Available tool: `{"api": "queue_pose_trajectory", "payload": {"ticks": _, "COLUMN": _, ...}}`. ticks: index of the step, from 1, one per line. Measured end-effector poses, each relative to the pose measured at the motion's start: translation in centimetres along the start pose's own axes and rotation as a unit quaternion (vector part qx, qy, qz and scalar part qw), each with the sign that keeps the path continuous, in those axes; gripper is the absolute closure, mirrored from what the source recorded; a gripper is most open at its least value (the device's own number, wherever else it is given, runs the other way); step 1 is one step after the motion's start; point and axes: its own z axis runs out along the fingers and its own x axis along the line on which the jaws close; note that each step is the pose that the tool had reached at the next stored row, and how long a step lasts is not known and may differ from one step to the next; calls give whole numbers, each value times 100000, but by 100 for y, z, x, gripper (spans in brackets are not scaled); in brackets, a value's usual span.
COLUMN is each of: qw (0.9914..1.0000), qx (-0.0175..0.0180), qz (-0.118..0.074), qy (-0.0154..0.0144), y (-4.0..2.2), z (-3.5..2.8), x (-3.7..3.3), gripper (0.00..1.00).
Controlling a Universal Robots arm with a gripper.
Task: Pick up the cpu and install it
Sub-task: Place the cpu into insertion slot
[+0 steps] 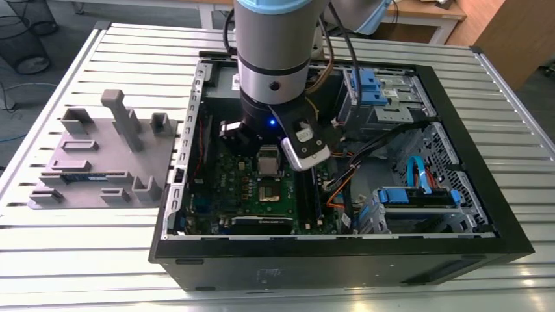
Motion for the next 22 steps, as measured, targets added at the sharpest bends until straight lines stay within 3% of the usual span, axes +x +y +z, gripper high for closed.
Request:
{"api": "queue_pose_trajectory", "payload": {"ticks": 6, "qw": 100000, "qx": 5, "qz": -3, "qy": 3, "y": -4, "z": 41, "x": 0, "gripper": 53}}
{"api": "queue_pose_trajectory", "payload": {"ticks": 16, "qw": 100000, "qx": -7, "qz": -3, "qy": -4, "y": -4, "z": 56, "x": 0, "gripper": 53}}
{"api": "queue_pose_trajectory", "payload": {"ticks": 22, "qw": 100000, "qx": 7, "qz": -4, "qy": 4, "y": -6, "z": 103, "x": 2, "gripper": 53}}
